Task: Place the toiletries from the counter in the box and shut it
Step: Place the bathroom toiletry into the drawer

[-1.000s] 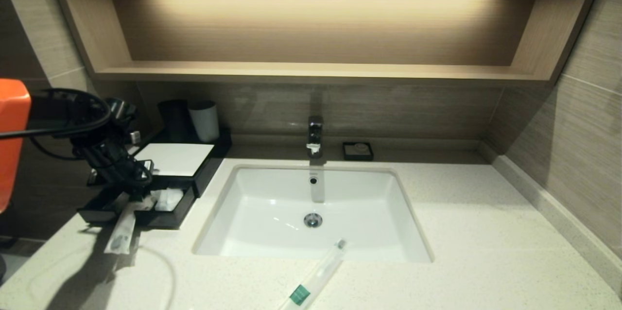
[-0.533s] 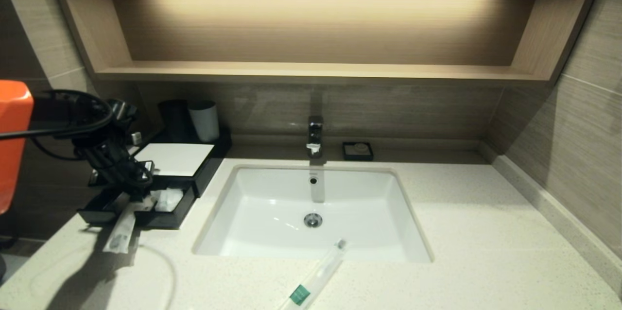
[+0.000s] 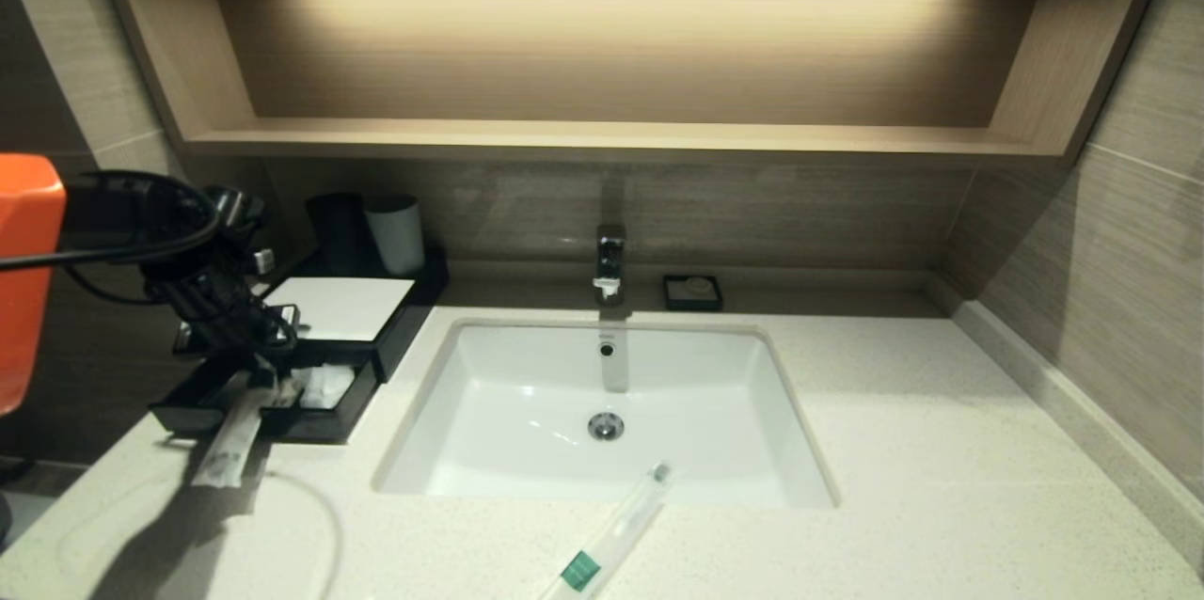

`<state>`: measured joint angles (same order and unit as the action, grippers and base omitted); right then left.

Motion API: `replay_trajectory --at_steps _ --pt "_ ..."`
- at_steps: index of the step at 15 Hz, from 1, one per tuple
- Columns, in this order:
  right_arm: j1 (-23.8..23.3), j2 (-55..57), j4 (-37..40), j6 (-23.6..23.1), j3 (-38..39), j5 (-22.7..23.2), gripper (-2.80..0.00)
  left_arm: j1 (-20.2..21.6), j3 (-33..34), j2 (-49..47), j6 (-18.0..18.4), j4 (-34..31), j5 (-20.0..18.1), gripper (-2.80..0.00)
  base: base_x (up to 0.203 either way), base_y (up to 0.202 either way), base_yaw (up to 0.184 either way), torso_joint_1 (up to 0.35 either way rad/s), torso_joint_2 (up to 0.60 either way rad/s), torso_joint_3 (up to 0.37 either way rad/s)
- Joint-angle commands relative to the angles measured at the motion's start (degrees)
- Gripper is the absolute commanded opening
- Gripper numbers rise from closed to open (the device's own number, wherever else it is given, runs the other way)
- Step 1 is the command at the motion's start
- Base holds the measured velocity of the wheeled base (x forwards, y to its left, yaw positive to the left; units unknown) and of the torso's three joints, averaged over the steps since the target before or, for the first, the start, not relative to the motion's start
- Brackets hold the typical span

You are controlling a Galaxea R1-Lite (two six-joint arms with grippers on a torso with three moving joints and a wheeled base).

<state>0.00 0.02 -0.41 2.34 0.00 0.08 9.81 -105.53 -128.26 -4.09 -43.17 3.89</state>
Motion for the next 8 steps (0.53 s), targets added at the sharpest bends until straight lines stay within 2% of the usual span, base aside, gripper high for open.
replay_trajectory --at_steps 1,8 --pt "0.00 0.06 -0.02 0.03 0.00 0.01 -2.80 0.03 -0.46 0.02 0.04 -0.34 0.07 0.00 0.000 0.000 0.000 0.000 0.00 0.000" --pt "0.00 0.06 -0.02 0.03 0.00 0.01 -2.80 0.03 -0.16 3.26 -0.13 -0.38 0.00 0.00 0.000 0.000 0.000 0.000 0.00 0.000"
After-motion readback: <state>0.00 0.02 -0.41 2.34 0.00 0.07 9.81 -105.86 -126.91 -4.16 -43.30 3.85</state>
